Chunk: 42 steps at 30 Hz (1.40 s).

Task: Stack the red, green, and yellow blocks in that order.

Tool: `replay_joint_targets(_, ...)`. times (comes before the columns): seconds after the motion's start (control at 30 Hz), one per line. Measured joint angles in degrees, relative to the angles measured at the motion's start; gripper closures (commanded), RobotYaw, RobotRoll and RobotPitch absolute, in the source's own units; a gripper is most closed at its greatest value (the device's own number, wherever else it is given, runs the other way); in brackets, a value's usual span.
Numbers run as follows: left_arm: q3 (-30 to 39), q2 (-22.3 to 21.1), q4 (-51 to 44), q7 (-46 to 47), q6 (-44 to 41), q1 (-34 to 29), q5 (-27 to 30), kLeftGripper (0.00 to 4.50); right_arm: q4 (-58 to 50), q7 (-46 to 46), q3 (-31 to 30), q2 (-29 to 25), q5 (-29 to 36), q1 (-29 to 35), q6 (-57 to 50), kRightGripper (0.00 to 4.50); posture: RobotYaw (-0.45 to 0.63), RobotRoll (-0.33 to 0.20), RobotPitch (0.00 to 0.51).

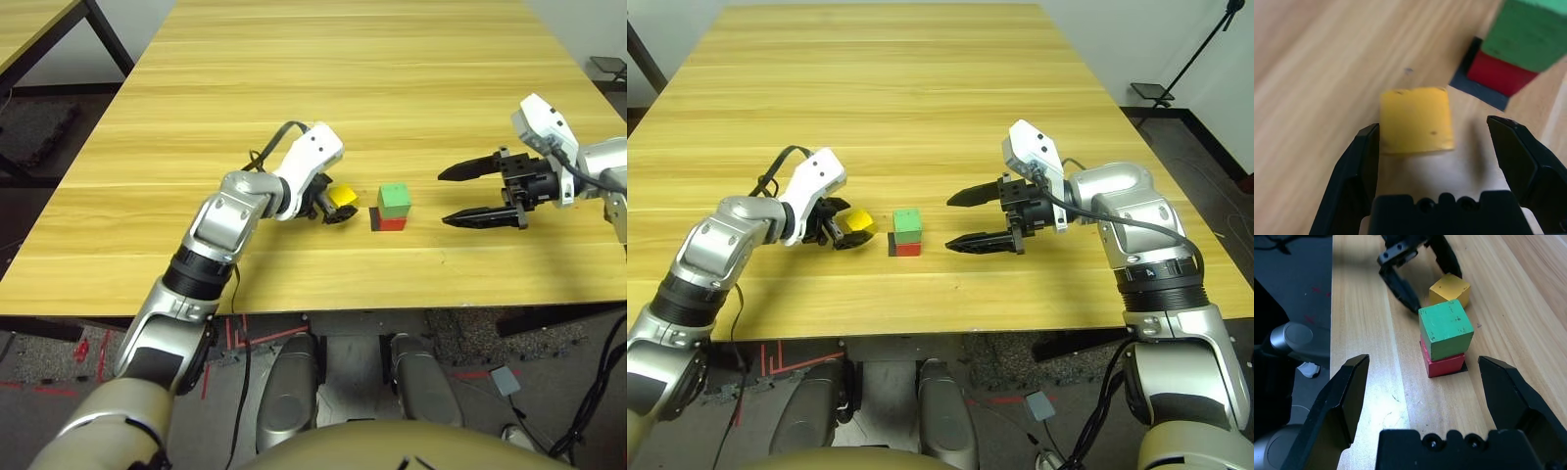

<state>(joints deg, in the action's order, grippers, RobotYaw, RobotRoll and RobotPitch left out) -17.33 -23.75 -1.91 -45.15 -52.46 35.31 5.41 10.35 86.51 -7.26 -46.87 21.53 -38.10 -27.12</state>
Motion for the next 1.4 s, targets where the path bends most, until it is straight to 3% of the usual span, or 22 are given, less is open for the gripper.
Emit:
replay_joint_targets(0.2,0.0,1.0,0.4,3.5,-1.2,0.0,-0.1,2.34,0.0,-0.3,0.0,0.2,0.0,0.0,0.0,0.00,0.18,-0.105,0.100)
replay_joint_targets(0.23,0.1,1.1,0.5,3.8,-1.2,0.0,-0.1,2.48,0.0,-0.4,0.0,0.2,0.0,0.0,0.0,0.00,0.18,-0.104,0.100)
replay_joint_targets(0.37,0.4,-0.2,0.6,2.8,-1.8,2.1,1.0,2.48,0.0,-0.4,0.0,0.3,0.0,0.3,0.0,0.00,0.18,-0.100,0.101)
replay_joint_targets(0.6,0.7,-11.0,-1.5,-9.3,-1.6,14.5,4.7,2.48,0.0,-0.4,0.0,0.0,0.0,1.1,0.1,0.00,0.18,-0.093,0.098)
replay_joint_targets(0.7,-0.7,-12.1,-1.4,-12.7,-1.0,16.4,5.0,2.48,-0.1,-0.5,0.0,0.0,0.0,1.3,0.1,0.00,0.17,-0.090,0.095)
replay_joint_targets(0.83,-2.9,-10.0,-0.8,-15.2,-2.1,19.3,6.5,2.48,-0.3,-0.9,0.0,-0.1,0.0,1.8,0.1,0.00,0.16,-0.090,0.096)
replay_joint_targets(1.07,-4.7,-0.4,3.1,-14.2,-3.9,23.8,7.5,2.48,-0.6,-1.2,0.1,-1.1,0.0,3.6,0.1,0.00,0.14,-0.085,0.101)
replay_joint_targets(1.4,-7.9,1.3,5.9,-14.9,-1.7,24.7,6.8,2.48,-3.5,-2.3,1.3,-1.9,0.2,5.6,-1.1,0.00,0.11,-0.083,0.115)
